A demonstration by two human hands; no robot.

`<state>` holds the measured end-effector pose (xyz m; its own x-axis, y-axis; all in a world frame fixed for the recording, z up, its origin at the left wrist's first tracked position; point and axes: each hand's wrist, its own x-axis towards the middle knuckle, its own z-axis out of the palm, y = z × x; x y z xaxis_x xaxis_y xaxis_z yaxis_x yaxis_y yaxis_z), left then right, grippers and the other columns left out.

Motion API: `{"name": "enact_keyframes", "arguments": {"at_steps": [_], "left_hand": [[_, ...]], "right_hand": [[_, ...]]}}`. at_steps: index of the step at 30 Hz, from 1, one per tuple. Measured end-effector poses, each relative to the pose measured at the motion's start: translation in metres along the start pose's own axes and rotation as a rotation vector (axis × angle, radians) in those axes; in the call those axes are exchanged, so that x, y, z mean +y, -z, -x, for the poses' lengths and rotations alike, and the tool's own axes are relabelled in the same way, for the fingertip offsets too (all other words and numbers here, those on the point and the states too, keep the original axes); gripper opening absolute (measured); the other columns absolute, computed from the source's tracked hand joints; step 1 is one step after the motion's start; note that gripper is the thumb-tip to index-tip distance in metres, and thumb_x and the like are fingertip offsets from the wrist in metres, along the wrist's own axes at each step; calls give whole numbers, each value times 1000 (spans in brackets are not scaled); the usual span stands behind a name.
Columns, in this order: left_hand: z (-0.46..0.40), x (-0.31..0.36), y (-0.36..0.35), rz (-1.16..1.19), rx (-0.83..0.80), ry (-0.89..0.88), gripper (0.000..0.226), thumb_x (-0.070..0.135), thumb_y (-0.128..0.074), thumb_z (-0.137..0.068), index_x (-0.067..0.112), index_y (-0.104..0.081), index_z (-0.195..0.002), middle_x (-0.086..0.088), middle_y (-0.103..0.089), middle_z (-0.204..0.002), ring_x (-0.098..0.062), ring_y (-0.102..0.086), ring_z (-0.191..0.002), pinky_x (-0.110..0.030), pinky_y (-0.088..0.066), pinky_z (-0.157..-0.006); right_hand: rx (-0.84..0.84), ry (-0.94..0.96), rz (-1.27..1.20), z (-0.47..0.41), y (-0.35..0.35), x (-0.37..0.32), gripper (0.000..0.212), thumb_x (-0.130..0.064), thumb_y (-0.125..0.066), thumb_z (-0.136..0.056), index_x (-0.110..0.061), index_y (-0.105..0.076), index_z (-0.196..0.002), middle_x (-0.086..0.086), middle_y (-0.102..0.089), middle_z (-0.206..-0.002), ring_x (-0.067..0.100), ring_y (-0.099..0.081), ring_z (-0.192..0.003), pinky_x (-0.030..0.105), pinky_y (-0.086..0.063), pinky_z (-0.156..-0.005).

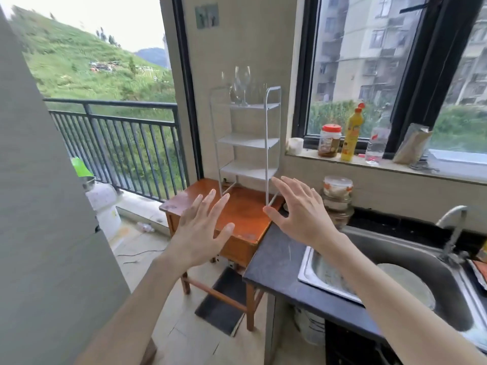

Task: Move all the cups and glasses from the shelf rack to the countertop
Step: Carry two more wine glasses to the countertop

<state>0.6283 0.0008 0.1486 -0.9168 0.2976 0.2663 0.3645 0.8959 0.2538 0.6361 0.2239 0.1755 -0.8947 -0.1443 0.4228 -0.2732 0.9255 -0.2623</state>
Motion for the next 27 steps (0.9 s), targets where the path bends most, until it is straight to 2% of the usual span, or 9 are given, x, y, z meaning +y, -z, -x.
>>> {"name": "enact_keyframes", "arguments": {"at_steps": [6, 15, 21, 27], "left_hand": [[-110, -34, 26, -30, 66, -26, 62, 51, -29, -92, 39, 1, -145, 4, 6, -159, -15, 11, -144, -46, 1, -117], [-231, -97, 12, 120, 85, 5, 61, 54, -29, -92, 42, -2, -145, 8, 3, -158, -11, 10, -144, -45, -1, -117], [-325, -158, -12, 200, 98, -83, 61, 53, -31, -91, 42, -3, -145, 8, 1, -159, -11, 7, -144, -39, -3, -116], [-432, -222, -3, 320, 109, -184, 65, 58, -31, -86, 40, -8, -145, 5, -6, -158, -11, 1, -144, -40, -6, -117]], "right_hand": [[66, 20, -36, -117, -10, 26, 65, -50, -47, -88, -27, -24, -144, 1, -29, -151, 22, -20, -140, 49, -18, -114], [98, 61, -13, -244, -48, 40, 65, -49, -48, -89, -23, -25, -143, 5, -32, -149, 22, -22, -139, 41, -20, -114], [138, -1, -14, -336, -83, 42, 65, -47, -48, -90, -24, -22, -145, 3, -29, -151, 20, -19, -140, 41, -27, -110], [300, -116, -75, -440, -107, 26, 60, -40, -50, -90, -17, -29, -142, 3, -38, -145, 22, -33, -133, 37, -33, -103]]}}
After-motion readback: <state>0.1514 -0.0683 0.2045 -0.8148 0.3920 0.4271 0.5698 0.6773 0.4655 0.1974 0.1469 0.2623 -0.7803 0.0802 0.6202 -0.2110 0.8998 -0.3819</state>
